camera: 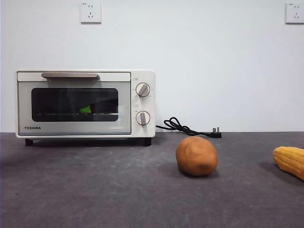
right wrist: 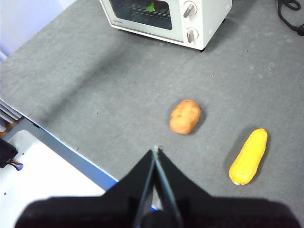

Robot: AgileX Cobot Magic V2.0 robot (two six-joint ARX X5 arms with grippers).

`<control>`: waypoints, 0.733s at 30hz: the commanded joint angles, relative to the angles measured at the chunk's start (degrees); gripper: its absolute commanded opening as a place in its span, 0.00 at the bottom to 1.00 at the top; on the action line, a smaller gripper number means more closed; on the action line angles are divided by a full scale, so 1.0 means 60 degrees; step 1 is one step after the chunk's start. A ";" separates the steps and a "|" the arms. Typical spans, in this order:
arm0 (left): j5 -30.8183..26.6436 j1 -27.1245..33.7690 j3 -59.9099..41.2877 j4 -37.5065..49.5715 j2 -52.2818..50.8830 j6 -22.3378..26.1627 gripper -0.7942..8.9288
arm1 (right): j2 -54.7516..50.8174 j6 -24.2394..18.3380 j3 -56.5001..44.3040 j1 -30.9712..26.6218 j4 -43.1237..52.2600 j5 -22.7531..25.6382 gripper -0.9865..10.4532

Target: Take the eggplant from the table,put the eggplant in the oven

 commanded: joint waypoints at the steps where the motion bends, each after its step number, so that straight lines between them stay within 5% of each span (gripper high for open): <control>1: -0.0091 -0.0040 0.0018 -0.0288 -0.0495 -0.0109 0.08 | -0.0029 -0.0069 -0.0098 0.0007 -0.0244 0.0044 0.08; 22: -0.0521 -0.0040 0.0018 -0.0743 -0.1027 -0.0098 0.08 | 0.0000 -0.0069 -0.0098 0.0007 -0.0240 0.0055 0.09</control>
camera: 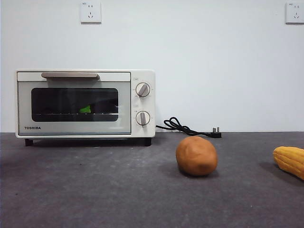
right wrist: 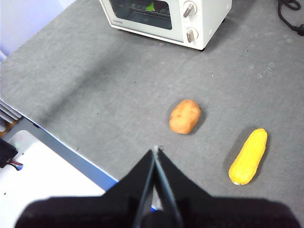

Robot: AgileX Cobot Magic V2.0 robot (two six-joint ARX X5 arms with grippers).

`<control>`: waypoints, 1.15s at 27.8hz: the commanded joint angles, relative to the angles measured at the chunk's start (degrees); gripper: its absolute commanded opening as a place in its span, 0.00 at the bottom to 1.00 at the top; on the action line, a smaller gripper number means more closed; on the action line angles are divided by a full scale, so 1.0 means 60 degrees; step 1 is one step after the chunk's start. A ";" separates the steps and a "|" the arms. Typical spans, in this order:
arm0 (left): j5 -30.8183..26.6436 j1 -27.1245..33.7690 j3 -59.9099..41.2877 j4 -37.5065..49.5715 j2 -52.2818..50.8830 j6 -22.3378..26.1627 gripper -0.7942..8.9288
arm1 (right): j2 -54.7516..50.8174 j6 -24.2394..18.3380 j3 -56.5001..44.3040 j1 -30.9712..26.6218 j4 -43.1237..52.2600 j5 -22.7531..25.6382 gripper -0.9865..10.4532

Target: Take the eggplant from the table,put the eggplant in the oven

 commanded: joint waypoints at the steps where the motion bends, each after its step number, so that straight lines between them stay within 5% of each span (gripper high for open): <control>1: -0.0029 -0.0029 -0.0022 0.0044 0.0029 -0.0036 0.08 | -0.0004 -0.0069 -0.0098 0.0007 -0.0240 0.0055 0.09; 32: 0.0051 -0.0033 -0.0022 0.0758 0.0113 -0.0153 0.08 | -0.0004 -0.0069 -0.0098 0.0007 -0.0240 0.0255 0.09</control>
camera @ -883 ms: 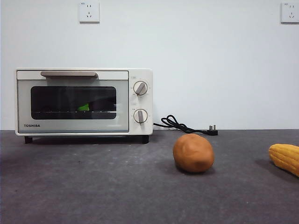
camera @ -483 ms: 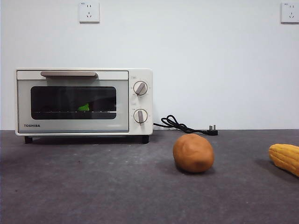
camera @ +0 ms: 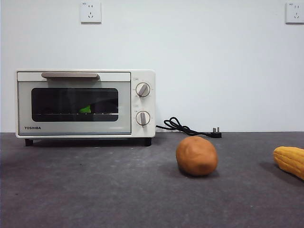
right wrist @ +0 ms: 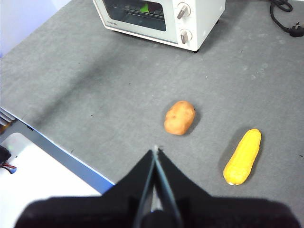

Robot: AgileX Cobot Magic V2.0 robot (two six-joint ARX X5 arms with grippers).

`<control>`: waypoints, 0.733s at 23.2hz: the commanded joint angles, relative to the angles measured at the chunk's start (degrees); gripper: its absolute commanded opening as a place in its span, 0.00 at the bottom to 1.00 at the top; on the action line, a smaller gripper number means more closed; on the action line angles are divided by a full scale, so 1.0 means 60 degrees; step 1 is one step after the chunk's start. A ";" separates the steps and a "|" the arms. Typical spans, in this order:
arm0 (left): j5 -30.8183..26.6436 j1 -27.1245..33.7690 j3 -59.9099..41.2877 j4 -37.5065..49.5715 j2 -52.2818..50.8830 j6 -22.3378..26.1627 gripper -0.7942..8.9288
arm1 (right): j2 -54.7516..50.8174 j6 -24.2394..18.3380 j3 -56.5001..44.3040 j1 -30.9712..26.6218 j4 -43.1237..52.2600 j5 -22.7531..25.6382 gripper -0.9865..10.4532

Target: Take the eggplant from the table,put the eggplant in the oven

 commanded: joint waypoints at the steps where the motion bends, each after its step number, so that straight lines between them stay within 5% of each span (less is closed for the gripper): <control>1: 0.0040 -0.0033 -0.0022 0.0375 -0.0036 -0.0142 0.08 | -0.0004 -0.0066 -0.0098 0.0007 -0.0240 0.0033 0.09; 6: -0.0066 -0.0131 -0.0025 0.1213 -0.0164 -0.0033 0.08 | -0.0004 -0.0066 -0.0098 0.0007 -0.0240 0.0033 0.09; 17: -0.0040 0.0040 -0.0390 0.5388 -0.1443 0.2073 0.08 | -0.0004 -0.0066 -0.0098 0.0007 -0.0240 0.0036 0.09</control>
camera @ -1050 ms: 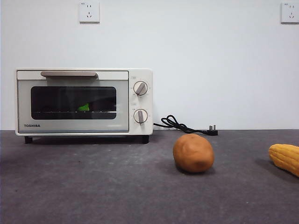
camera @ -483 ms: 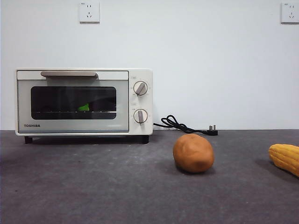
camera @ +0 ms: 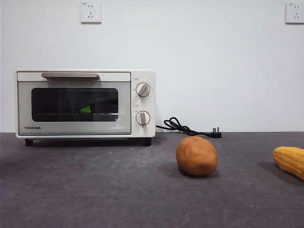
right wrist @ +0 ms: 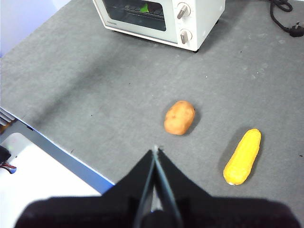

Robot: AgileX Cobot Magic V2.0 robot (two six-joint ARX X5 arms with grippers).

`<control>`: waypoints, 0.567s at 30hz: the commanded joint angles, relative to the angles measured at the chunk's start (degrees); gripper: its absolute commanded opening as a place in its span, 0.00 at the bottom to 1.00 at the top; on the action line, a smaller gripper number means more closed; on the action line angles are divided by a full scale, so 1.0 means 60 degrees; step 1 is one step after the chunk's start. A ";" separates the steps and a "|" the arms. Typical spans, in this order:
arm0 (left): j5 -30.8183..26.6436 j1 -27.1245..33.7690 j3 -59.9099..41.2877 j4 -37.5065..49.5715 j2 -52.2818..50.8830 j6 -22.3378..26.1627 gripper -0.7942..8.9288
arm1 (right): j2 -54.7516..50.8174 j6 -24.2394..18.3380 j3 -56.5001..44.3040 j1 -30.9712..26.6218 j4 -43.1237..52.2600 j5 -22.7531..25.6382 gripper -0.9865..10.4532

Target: Take the eggplant from the table,put the eggplant in the oven

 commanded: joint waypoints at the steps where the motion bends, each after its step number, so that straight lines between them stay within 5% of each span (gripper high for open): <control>1: -0.0025 0.0197 -0.0463 0.1027 -0.0579 0.0834 0.08 | -0.0007 -0.0069 -0.0098 0.0007 -0.0240 0.0033 0.09; 10: -0.0044 0.1067 -0.3923 0.3570 -0.2630 0.1421 0.08 | -0.0007 -0.0069 -0.0098 0.0007 -0.0240 0.0029 0.09; 17: -0.0109 0.1330 -0.7074 0.3869 -0.4084 0.1330 0.08 | -0.0004 -0.0069 -0.0098 0.0007 -0.0240 0.0033 0.09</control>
